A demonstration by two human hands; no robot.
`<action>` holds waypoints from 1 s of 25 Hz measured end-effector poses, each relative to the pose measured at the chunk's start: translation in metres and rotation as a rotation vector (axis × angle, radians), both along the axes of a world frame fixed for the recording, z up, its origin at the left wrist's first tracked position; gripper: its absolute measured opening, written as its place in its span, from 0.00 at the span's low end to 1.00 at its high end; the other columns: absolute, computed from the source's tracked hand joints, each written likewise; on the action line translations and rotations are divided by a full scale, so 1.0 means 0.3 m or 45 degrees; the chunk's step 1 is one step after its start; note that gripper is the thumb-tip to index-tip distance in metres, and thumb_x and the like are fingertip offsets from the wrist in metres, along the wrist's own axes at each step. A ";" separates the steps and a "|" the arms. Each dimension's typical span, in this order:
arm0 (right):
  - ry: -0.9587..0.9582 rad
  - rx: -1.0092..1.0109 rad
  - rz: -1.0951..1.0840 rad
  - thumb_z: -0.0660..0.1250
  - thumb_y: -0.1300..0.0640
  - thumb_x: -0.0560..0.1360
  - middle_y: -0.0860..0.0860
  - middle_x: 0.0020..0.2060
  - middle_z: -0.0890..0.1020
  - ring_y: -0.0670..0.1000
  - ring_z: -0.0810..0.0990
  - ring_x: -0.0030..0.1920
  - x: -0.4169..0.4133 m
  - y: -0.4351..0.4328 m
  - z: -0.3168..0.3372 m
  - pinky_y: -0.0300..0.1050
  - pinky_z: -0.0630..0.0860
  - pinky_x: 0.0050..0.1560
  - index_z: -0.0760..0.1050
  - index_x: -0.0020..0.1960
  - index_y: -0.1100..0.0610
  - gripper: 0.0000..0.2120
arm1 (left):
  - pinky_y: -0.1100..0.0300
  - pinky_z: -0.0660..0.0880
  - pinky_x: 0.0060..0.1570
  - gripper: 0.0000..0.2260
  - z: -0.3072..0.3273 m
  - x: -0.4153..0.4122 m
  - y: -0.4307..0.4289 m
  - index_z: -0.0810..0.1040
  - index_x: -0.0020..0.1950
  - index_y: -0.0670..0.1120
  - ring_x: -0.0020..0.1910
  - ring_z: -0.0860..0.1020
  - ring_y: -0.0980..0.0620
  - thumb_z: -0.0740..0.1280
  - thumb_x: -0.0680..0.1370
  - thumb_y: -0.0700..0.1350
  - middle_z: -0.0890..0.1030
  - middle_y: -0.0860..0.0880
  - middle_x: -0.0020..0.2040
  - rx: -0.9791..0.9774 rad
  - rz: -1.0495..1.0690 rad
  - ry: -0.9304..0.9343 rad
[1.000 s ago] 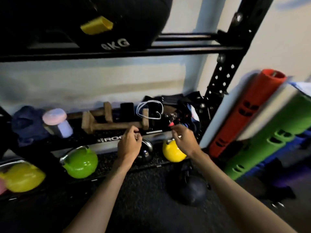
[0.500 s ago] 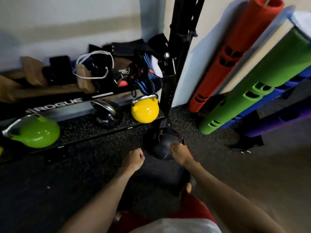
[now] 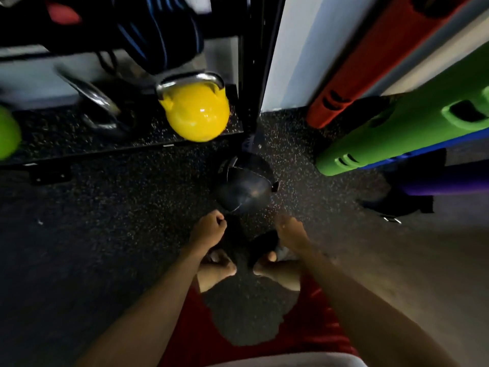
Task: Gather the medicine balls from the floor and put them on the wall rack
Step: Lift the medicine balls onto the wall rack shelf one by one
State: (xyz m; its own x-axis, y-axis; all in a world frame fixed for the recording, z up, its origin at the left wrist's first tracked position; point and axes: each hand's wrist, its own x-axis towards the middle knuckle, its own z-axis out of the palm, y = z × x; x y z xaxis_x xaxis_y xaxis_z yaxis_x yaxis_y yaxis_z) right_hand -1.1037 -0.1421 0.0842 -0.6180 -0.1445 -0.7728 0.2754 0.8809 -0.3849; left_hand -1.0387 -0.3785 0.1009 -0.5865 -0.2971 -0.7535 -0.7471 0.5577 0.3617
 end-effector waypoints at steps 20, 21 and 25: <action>-0.081 -0.919 -1.250 0.63 0.22 0.68 0.47 0.70 0.76 0.49 0.75 0.69 -0.385 -0.055 -1.437 0.53 0.68 0.72 0.71 0.74 0.49 0.43 | 0.62 0.68 0.64 0.37 -1.250 -0.448 -0.192 0.69 0.75 0.56 0.68 0.71 0.56 0.63 0.71 0.73 0.72 0.58 0.71 0.548 0.898 0.491; -0.054 -0.929 -1.253 0.63 0.23 0.68 0.46 0.70 0.76 0.48 0.74 0.69 -0.378 -0.061 -1.450 0.52 0.67 0.74 0.70 0.74 0.49 0.43 | 0.64 0.69 0.62 0.33 -1.256 -0.440 -0.183 0.70 0.74 0.56 0.66 0.72 0.56 0.63 0.73 0.71 0.73 0.58 0.69 0.568 0.941 0.517; 0.075 -0.901 -1.221 0.62 0.23 0.69 0.43 0.69 0.76 0.46 0.73 0.71 -0.322 -0.036 -1.396 0.53 0.64 0.76 0.72 0.72 0.45 0.39 | 0.51 0.71 0.69 0.35 -1.177 -0.346 -0.178 0.75 0.69 0.61 0.66 0.75 0.52 0.67 0.66 0.75 0.77 0.56 0.68 0.606 1.057 0.578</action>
State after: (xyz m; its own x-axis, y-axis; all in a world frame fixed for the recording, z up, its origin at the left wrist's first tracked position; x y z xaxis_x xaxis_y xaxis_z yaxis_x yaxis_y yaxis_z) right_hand -1.2003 -0.1529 -0.3347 -0.7382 0.0130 -0.6744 0.6711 -0.0877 -0.7362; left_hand -1.1424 -0.4319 -0.2521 -0.5908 -0.4661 -0.6586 -0.5688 -0.3384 0.7497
